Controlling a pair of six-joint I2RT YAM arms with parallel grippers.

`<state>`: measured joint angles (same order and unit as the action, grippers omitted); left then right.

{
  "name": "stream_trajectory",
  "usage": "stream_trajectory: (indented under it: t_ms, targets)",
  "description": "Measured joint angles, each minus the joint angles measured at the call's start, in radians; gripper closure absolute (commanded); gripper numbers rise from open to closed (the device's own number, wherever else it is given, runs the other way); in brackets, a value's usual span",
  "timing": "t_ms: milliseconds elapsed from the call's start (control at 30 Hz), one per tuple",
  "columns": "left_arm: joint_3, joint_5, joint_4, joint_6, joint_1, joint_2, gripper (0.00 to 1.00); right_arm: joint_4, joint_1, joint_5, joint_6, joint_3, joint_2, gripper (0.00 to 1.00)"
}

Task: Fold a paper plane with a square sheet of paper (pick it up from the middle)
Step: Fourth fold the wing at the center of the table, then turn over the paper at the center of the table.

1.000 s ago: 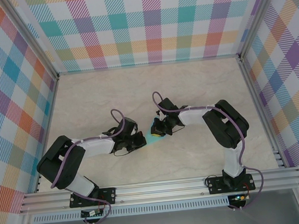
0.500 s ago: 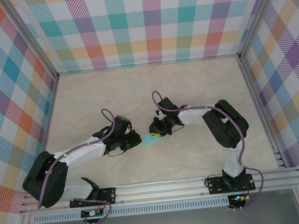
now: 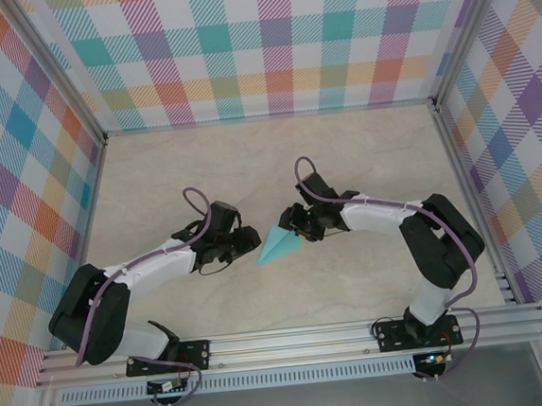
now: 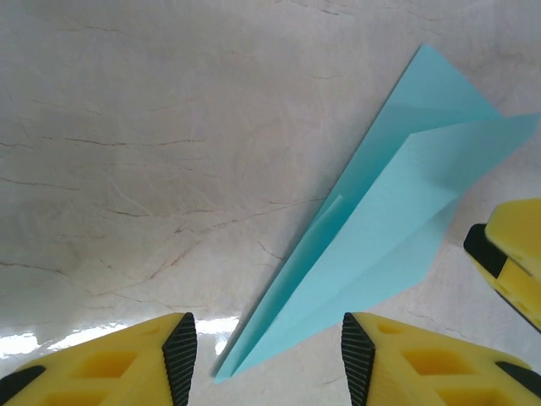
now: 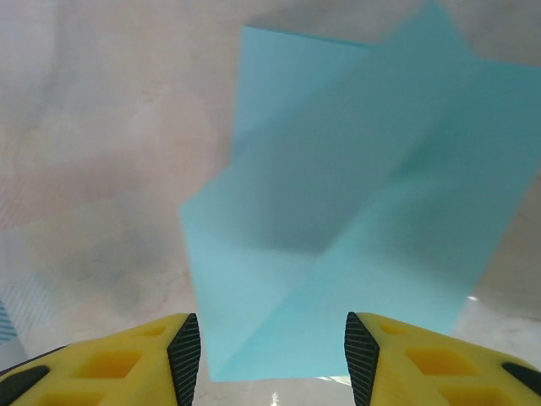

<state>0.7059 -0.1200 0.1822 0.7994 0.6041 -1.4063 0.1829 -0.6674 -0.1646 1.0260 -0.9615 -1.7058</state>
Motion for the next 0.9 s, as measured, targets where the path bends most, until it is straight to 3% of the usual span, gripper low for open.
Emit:
stream_trajectory:
  t_ms: [667, 767, 833, 900]
  targets:
    - [0.013, -0.011, 0.000, -0.003, -0.037, -0.013, 0.48, -0.192, 0.000, -0.125, 0.029, 0.005, -0.106, 0.70]
    - [0.013, -0.028, 0.000, -0.003, -0.055, -0.013, 0.45, -0.222, -0.001, -0.151, 0.029, 0.005, -0.122, 0.75]
    - [0.013, -0.045, 0.000, -0.003, -0.068, -0.012, 0.42, -0.254, 0.000, -0.167, 0.031, 0.010, -0.130, 0.85]
    - [0.013, -0.065, 0.000, -0.004, -0.082, -0.011, 0.40, -0.291, 0.000, -0.183, 0.031, 0.022, -0.135, 0.89]
